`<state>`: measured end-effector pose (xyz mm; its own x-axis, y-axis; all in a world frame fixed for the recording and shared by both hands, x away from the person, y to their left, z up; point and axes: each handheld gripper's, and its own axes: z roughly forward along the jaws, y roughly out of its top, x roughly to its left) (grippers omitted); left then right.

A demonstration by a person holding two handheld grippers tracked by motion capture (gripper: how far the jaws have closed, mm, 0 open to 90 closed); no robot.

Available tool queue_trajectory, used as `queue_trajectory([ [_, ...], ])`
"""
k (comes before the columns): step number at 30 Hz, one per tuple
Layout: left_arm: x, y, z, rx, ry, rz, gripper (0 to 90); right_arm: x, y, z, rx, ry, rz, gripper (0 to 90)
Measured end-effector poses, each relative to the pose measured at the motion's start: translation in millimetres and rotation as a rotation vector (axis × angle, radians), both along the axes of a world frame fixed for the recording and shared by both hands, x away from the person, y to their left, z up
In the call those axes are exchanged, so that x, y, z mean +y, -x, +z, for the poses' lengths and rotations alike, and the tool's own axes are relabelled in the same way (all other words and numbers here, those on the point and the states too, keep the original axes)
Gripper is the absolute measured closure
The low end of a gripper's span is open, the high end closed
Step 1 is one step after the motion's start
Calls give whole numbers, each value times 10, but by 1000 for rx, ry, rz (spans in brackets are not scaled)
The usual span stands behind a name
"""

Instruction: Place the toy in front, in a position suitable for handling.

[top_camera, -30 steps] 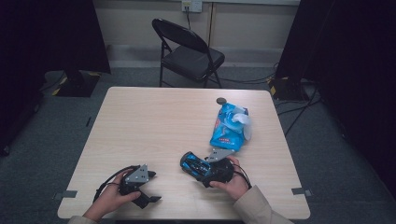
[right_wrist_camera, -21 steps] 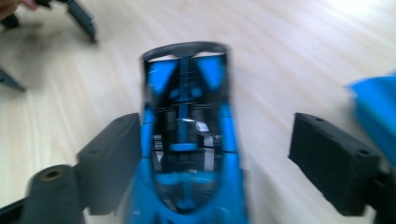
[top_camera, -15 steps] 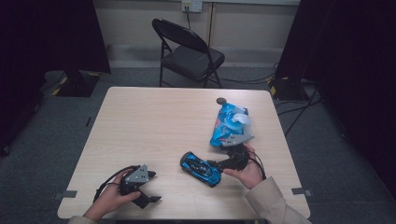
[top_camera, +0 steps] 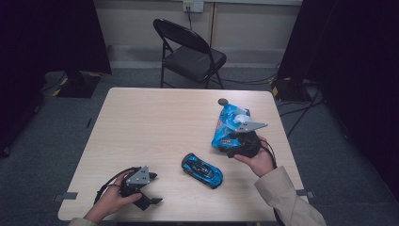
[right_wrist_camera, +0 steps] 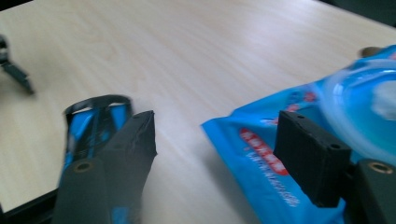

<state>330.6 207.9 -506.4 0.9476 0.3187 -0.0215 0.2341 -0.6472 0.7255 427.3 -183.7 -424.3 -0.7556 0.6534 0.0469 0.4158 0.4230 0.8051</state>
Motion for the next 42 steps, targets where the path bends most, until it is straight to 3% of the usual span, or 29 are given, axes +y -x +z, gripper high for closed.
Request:
queue_trajectory([
  [5, 0, 0, 0, 0, 0, 0, 91, -136, -87, 106, -9, -19, -74, 311],
  [8, 0, 0, -1, 0, 2, 0, 91, -227, -161, 164, 11, -17, -108, 319],
  [16, 0, 0, 0, 0, 0, 0, 91, -346, -312, 254, 11, 30, -149, 323],
  [22, 0, 0, 0, 0, 0, 0, 91, -414, -438, 300, -16, 62, -199, 340],
  [29, 0, 0, -1, 0, 2, 0, 91, -442, -616, 247, -12, 93, -254, 363],
  [35, 0, 0, -2, 1, 3, 0, 91, -401, -765, 104, 4, 115, -278, 475],
  [38, -1, 0, 0, 0, -1, -1, 89, -386, -796, 48, 8, 128, -301, 584],
  [42, -1, 0, 0, 0, -1, -1, 89, -389, -808, 14, 40, 105, -333, 799],
])
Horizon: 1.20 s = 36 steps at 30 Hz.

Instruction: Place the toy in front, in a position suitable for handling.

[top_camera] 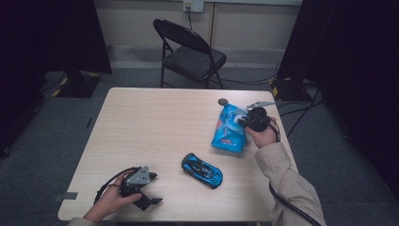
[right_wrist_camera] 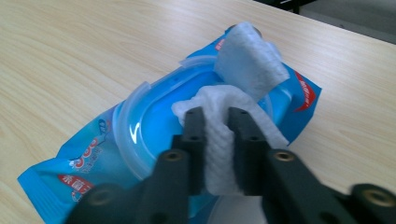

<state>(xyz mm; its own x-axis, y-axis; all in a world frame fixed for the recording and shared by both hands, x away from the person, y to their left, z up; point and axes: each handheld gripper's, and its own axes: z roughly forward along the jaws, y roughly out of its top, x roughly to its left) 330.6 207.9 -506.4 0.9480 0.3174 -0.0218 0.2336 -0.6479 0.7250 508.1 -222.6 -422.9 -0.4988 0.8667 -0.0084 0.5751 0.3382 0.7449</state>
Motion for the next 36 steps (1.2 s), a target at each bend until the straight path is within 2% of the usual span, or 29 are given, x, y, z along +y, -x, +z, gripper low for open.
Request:
queue_trajectory([
  [1, 0, 0, 0, 0, 0, 0, 89, -2, 2, 5, -3, 5, -11, 849],
  [3, 0, 0, 0, 0, 0, 0, 89, -7, 5, 26, -3, -5, -16, 887],
  [5, 0, 0, 0, 0, 0, 0, 89, -12, 8, 57, 6, -14, -18, 893],
  [9, 0, 0, 0, 0, 0, 0, 88, -36, 24, 167, 9, -70, -21, 898],
  [16, 0, 0, 0, 0, 0, 0, 89, -57, 52, 347, 1, -94, -6, 899],
  [20, 0, 0, 0, 0, 0, 0, 89, -65, 76, 458, -25, -115, -10, 900],
  [28, -1, 0, -1, 0, 1, 0, 89, -40, 123, 666, -57, -133, 20, 899],
  [32, 0, 0, 0, 0, 0, 0, 89, -22, 191, 792, -82, -183, 50, 899],
  [36, -1, 0, 0, -1, 1, 0, 89, 40, 278, 904, -101, -194, 92, 899],
])
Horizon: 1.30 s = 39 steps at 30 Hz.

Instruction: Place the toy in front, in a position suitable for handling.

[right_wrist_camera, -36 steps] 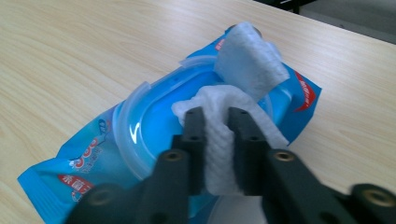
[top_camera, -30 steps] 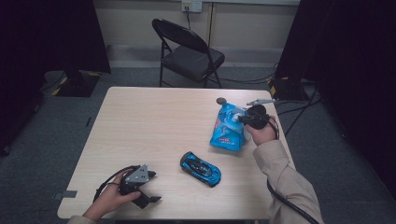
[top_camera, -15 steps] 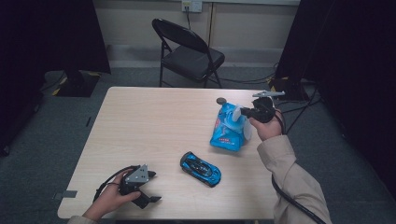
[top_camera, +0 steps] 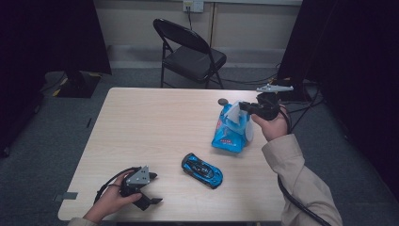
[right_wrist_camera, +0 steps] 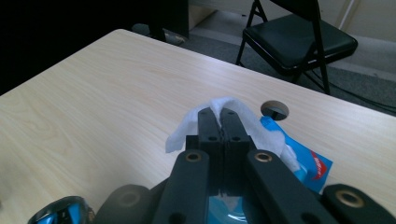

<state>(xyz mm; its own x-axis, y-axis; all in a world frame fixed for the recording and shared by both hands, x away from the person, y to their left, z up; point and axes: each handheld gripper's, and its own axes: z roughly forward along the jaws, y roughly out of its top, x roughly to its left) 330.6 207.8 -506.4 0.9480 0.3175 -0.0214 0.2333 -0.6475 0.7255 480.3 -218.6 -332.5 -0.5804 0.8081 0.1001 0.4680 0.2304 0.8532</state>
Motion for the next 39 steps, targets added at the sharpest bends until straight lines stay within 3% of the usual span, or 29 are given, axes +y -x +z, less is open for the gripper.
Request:
queue_trajectory([
  [8, -1, 1, -1, 1, 4, 2, 89, 266, 212, 186, -32, -26, 100, 899],
  [15, -1, 1, -1, 1, 3, 1, 89, 582, 383, 151, -37, -66, 203, 899],
  [25, 0, 2, 0, 2, 2, 2, 89, 1048, 640, -108, -13, -99, 345, 899],
  [34, 0, 2, 0, 2, 2, 1, 89, 1451, 926, -553, 29, -92, 469, 898],
  [39, 1, 1, 0, 1, -1, 0, 88, 1596, 1013, -751, 45, -90, 509, 897],
])
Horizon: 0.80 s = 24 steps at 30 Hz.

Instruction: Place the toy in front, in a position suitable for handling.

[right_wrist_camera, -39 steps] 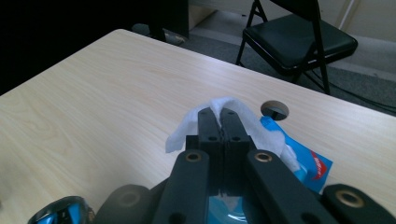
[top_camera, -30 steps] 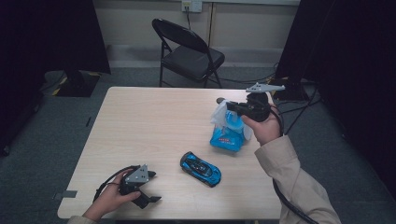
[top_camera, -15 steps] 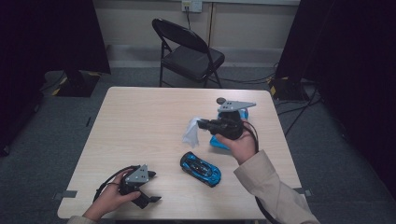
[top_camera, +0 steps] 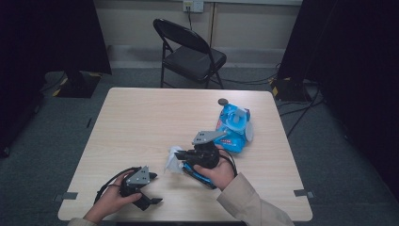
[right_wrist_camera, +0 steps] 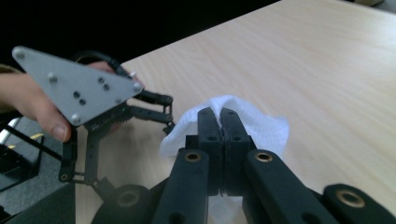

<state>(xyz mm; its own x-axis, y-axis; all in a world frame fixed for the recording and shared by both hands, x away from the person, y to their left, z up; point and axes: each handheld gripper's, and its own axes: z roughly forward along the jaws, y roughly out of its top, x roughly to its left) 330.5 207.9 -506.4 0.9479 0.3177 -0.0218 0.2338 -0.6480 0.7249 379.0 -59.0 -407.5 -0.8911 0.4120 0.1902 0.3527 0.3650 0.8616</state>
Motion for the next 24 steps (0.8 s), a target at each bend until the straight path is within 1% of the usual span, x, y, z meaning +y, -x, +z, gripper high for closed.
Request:
queue_trajectory([
  [1, 0, 0, 0, 0, 0, 0, 89, 42, 26, -58, 2, 10, 13, 897],
  [3, 0, 0, 0, 0, 0, 0, 88, 83, 52, -120, 7, 7, 23, 897],
  [5, 0, 0, 0, 0, 0, 0, 89, 143, 85, -197, 10, 25, 40, 897],
  [9, 0, 0, 0, 0, 0, 0, 89, 251, 137, -354, 29, 42, 67, 897],
  [14, 0, -1, 0, -1, -1, -1, 88, 302, 185, -500, 39, 59, 79, 894],
  [16, 0, 0, 0, -1, 0, 0, 89, 305, 205, -544, 40, 74, 87, 879],
  [18, 0, 0, 0, 0, 0, 0, 89, 300, 230, -589, 32, 83, 97, 841],
  [19, 0, 0, 0, -1, 0, 0, 89, 295, 247, -610, 33, 88, 100, 803],
  [20, 0, -1, 0, -1, 0, -1, 88, 292, 257, -619, 22, 96, 99, 788],
  [21, 0, 0, 0, 0, 0, 0, 89, 287, 271, -628, 14, 104, 107, 753],
  [22, 0, 0, 0, 0, 0, 0, 89, 281, 290, -634, 6, 114, 105, 693],
  [23, 0, 0, 0, 0, 0, 0, 89, 273, 304, -637, -10, 124, 95, 614],
  [24, 0, -1, 0, 0, 0, -1, 88, 266, 313, -637, -14, 130, 91, 583],
])
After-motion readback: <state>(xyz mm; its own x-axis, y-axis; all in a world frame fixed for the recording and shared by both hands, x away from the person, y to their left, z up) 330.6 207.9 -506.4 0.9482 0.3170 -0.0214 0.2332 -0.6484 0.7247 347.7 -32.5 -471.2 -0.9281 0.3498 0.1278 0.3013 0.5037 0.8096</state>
